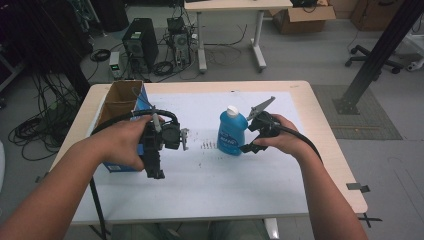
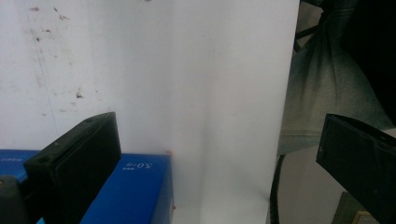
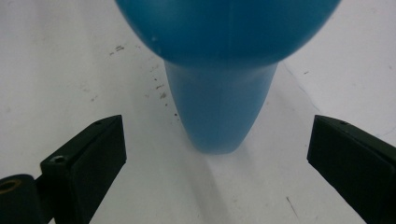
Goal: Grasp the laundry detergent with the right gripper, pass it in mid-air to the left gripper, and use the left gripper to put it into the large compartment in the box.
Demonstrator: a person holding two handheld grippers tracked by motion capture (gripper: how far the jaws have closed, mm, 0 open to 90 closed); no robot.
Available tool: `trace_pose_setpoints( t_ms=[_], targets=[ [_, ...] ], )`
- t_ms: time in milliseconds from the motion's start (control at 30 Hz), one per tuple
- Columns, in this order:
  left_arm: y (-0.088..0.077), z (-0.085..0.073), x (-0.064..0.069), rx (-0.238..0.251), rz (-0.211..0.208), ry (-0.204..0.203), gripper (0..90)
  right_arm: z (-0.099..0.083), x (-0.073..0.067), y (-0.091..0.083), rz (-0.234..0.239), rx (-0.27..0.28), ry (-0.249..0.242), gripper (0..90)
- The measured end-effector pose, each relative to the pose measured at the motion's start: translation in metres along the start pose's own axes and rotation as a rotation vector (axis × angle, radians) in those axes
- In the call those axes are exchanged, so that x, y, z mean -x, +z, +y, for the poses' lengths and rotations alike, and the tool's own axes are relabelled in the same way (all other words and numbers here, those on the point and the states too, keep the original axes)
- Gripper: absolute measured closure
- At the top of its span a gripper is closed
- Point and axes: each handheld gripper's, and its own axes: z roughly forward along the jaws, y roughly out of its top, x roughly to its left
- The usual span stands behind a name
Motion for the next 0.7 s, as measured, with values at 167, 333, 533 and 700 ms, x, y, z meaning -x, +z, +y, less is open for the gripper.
trace_pose_setpoints(
  t_ms=[167,333,533,700],
  targets=[
    [0.0,-0.001,0.0,0.0,-0.001,-0.003,0.2,-0.002,0.0,0.004,-0.005,0.035,0.007,4.3],
    [0.001,0.0,0.0,-0.002,-0.002,-0.001,0.2,-0.004,-0.001,0.007,-0.01,0.071,0.014,4.1],
    [0.002,0.001,0.0,-0.002,-0.005,-0.001,0.2,-0.006,-0.003,0.013,-0.016,0.12,0.025,3.8],
    [0.003,0.001,0.001,-0.005,-0.008,0.0,0.2,-0.007,-0.002,0.015,-0.021,0.153,0.025,3.2]
  ],
)
